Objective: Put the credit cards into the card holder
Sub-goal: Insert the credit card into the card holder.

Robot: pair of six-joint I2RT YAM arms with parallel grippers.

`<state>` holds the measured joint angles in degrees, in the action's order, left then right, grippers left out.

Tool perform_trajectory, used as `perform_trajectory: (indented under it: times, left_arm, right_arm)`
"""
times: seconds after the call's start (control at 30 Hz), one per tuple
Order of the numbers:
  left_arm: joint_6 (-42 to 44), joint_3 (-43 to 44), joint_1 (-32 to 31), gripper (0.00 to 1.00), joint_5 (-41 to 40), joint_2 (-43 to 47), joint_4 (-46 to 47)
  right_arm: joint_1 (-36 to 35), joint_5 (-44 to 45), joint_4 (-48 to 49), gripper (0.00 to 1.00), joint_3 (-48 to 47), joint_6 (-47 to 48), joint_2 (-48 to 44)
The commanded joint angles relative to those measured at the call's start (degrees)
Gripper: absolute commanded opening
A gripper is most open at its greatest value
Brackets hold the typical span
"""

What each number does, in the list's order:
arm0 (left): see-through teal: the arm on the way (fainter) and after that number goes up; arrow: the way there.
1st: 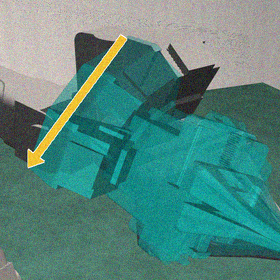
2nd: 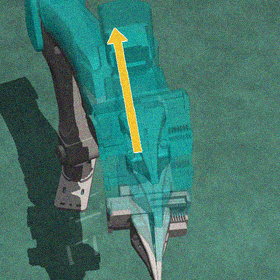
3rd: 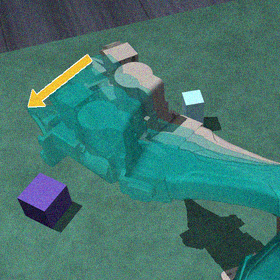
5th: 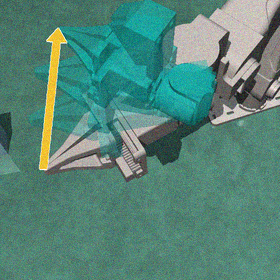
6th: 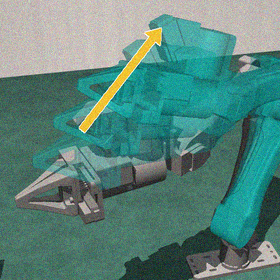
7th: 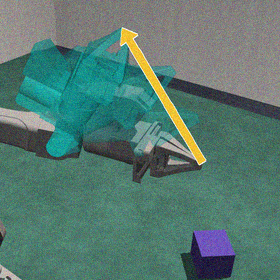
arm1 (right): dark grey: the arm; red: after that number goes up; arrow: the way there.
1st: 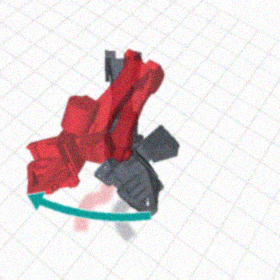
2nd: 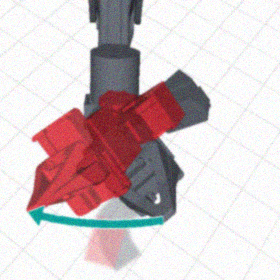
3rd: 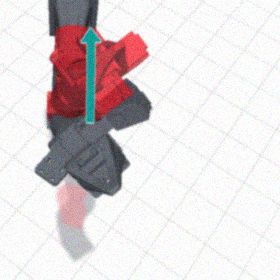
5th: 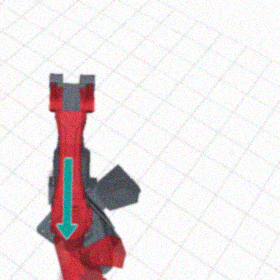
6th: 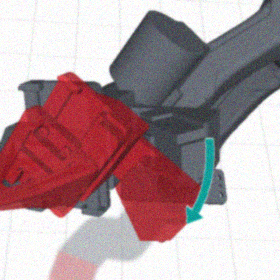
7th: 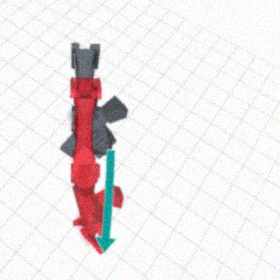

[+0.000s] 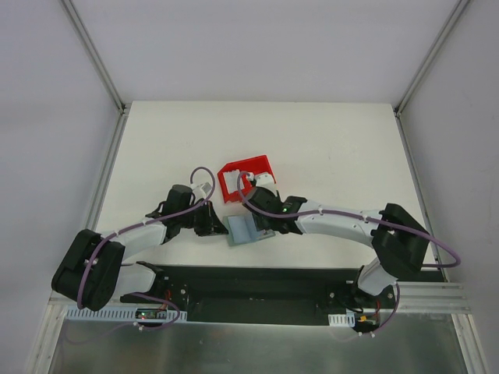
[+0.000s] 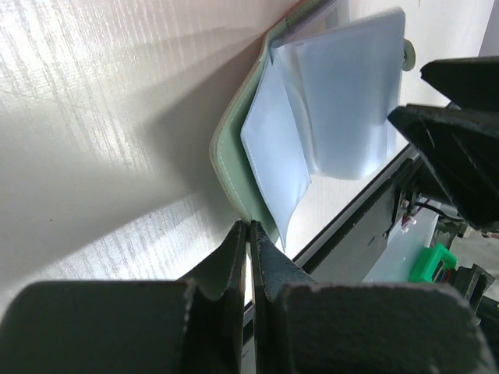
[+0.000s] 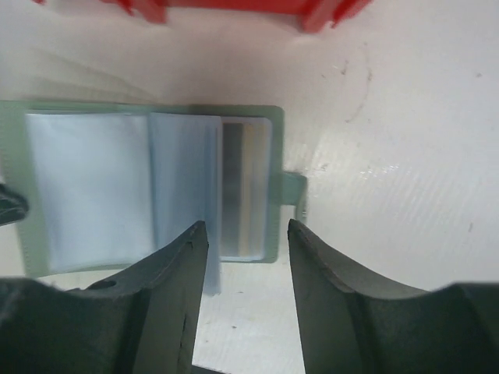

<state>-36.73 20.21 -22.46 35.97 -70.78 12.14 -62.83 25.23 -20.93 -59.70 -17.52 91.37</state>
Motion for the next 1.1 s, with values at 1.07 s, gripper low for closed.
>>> perform_trajectory:
  times: [1.07]
  left_arm:
    - [2.54,1.94,-0.04,0.0,-0.02,-6.82,1.3]
  right_arm:
    - [2.62,-21.97,13.63,0.2,2.49,-1.12,6.36]
